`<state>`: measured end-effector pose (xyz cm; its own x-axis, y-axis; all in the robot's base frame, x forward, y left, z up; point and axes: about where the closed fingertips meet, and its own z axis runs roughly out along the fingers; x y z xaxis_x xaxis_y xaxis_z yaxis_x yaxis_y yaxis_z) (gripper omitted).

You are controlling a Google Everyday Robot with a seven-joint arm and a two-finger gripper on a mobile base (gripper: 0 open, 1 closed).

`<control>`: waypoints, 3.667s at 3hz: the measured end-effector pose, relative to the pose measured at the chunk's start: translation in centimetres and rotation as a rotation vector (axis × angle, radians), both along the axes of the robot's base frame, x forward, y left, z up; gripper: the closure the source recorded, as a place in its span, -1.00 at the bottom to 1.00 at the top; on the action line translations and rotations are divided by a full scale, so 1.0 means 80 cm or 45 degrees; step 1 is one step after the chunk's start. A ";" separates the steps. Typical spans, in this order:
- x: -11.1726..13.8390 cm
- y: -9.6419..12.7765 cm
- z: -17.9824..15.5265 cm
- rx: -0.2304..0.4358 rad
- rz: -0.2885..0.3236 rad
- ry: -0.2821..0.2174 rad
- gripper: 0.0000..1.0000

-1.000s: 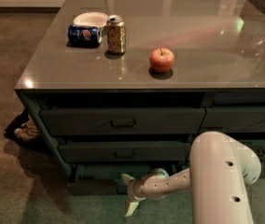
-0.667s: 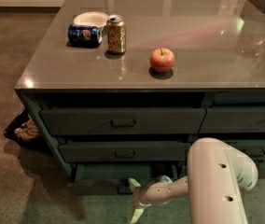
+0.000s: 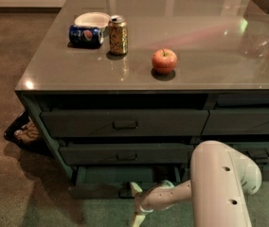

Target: Open bottom drawer

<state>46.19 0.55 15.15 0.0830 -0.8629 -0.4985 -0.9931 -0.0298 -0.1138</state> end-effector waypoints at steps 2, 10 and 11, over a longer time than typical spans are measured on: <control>0.001 0.001 0.010 0.000 0.000 0.007 -1.00; -0.042 0.035 0.039 0.003 0.092 0.085 -1.00; -0.081 0.031 0.016 0.012 0.076 0.197 -1.00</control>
Offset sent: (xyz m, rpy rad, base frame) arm -0.1131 -0.0389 -0.0244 -0.0354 0.4670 -0.1116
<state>39.72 3.05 16.43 0.0554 -0.8538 -0.5176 -0.9953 -0.0886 0.0396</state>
